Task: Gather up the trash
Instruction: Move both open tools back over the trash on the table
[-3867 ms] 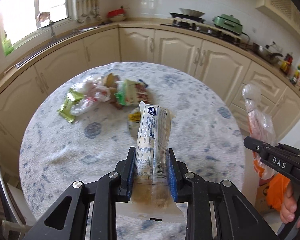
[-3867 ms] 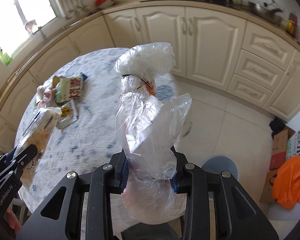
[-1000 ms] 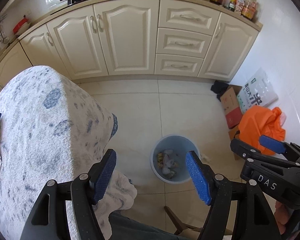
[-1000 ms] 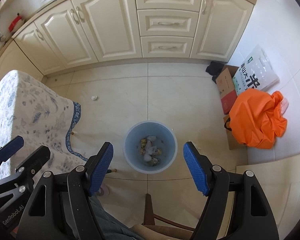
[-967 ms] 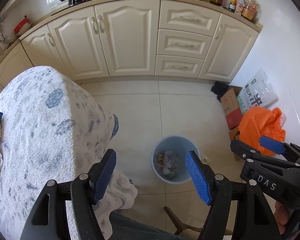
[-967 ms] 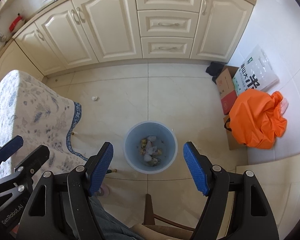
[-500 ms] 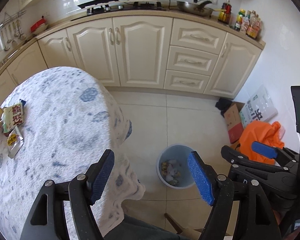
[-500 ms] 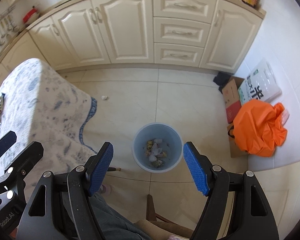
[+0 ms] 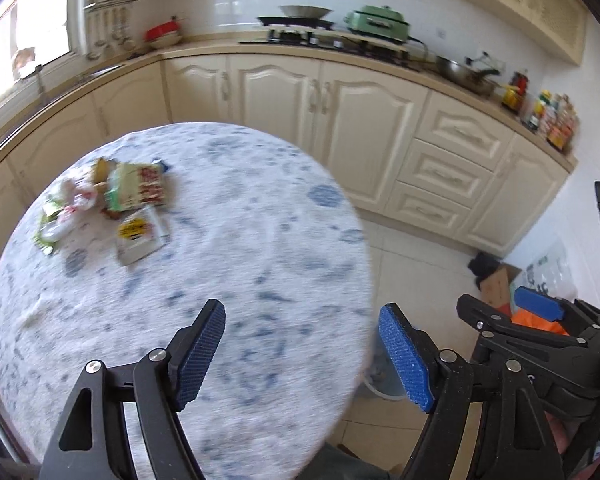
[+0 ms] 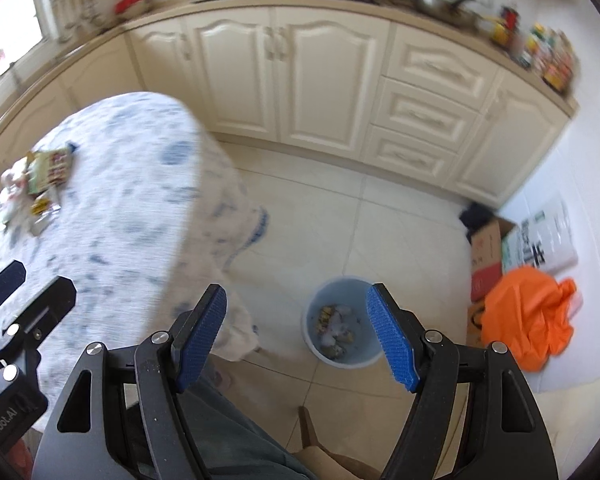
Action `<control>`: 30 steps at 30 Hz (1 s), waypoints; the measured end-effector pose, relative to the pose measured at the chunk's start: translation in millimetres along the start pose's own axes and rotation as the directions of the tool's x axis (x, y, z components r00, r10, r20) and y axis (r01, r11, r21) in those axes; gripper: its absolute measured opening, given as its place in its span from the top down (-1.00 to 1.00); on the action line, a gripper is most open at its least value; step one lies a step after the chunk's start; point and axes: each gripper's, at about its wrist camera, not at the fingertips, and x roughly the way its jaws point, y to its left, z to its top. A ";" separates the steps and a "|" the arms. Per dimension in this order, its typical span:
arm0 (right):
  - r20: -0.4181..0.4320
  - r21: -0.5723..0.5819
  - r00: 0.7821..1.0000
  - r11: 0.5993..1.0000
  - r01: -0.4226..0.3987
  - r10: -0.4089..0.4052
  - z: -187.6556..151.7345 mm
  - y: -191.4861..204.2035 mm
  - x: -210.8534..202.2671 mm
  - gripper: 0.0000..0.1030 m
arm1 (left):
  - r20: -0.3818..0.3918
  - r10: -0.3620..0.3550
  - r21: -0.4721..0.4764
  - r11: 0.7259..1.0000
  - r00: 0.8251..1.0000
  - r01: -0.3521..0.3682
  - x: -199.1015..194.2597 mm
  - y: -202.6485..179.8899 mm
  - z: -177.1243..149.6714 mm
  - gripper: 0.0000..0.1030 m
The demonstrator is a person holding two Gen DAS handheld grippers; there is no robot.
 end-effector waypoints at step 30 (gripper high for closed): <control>-0.100 -0.433 0.971 0.869 -0.239 0.217 55.9 279.9 59.5 -0.62 | -0.130 0.290 -0.443 0.838 0.948 -0.317 1.4 241.5 0.2 -0.57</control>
